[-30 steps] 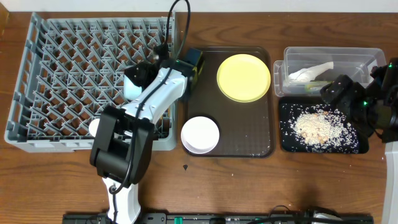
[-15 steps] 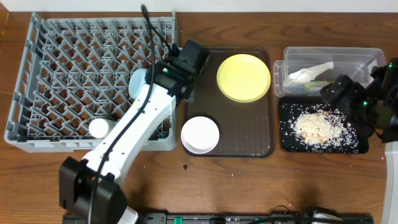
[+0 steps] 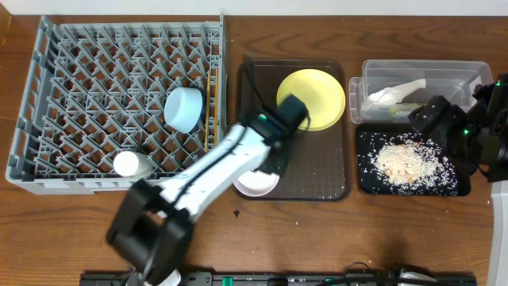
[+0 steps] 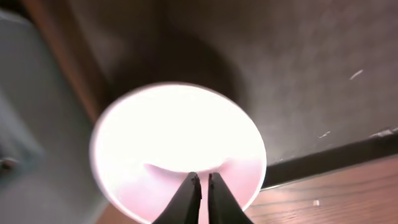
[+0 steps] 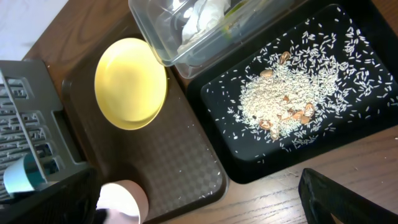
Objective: Sort waste into correct bins and load items into the dishwasher
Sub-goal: 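Reach the left gripper to the white bowl and grasp its rim, then carry the white bowl into the rack and release it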
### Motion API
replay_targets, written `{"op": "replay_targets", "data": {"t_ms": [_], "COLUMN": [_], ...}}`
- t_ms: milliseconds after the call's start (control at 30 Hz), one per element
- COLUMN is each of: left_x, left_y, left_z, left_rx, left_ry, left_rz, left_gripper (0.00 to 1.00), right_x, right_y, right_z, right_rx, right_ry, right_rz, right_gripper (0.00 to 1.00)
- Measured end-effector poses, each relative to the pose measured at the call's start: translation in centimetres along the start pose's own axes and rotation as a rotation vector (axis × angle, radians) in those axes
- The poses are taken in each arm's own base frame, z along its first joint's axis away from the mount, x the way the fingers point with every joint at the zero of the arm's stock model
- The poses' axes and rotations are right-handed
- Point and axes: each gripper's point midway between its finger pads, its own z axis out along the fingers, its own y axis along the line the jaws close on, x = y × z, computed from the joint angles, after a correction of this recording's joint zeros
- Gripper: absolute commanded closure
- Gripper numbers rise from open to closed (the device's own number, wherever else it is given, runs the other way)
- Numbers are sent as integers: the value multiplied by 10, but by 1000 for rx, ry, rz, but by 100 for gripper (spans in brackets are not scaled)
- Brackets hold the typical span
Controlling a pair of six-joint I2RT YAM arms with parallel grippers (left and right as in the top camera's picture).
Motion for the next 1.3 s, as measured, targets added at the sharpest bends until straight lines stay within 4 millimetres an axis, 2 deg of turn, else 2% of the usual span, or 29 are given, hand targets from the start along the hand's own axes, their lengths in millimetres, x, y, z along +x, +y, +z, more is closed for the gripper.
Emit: {"op": "replay_targets", "data": {"t_ms": [100,233,333,400,567,667,733,867,1000,1067,1167,1300], "left_x": [7,-2,-11,-12,-11,-7,-1,-3,-10,-12,-9,-3], "left_y": [-8,-36,-66,-83,-101,-89,-70,-31,-2,7,11,7], "left_z": [27,48,47,42,23,5,-7,-17,-3,9,25,39], "left_rx": [-25,47,162,228,309,278,212,109,67,80,126,166], "left_ry": [44,24,-13,-19,-18,-26,-24,-32,-43,-47,-36,-31], "left_rz": [-6,-2,22,39,81,87,74,15,-54,-84,-100,-95], "left_gripper": [92,92,92,88,73,60,55,53,53,53,53,55], "right_x": [0,0,0,0,0,0,0,0,0,0,0,0], "right_y": [0,0,0,0,0,0,0,0,0,0,0,0], "right_z": [0,0,0,0,0,0,0,0,0,0,0,0], "right_rx": [0,0,0,0,0,0,0,0,0,0,0,0], "right_ry": [0,0,0,0,0,0,0,0,0,0,0,0], "right_rz": [0,0,0,0,0,0,0,0,0,0,0,0], "right_gripper": [1,1,1,1,1,1,1,1,1,1,1,1]}}
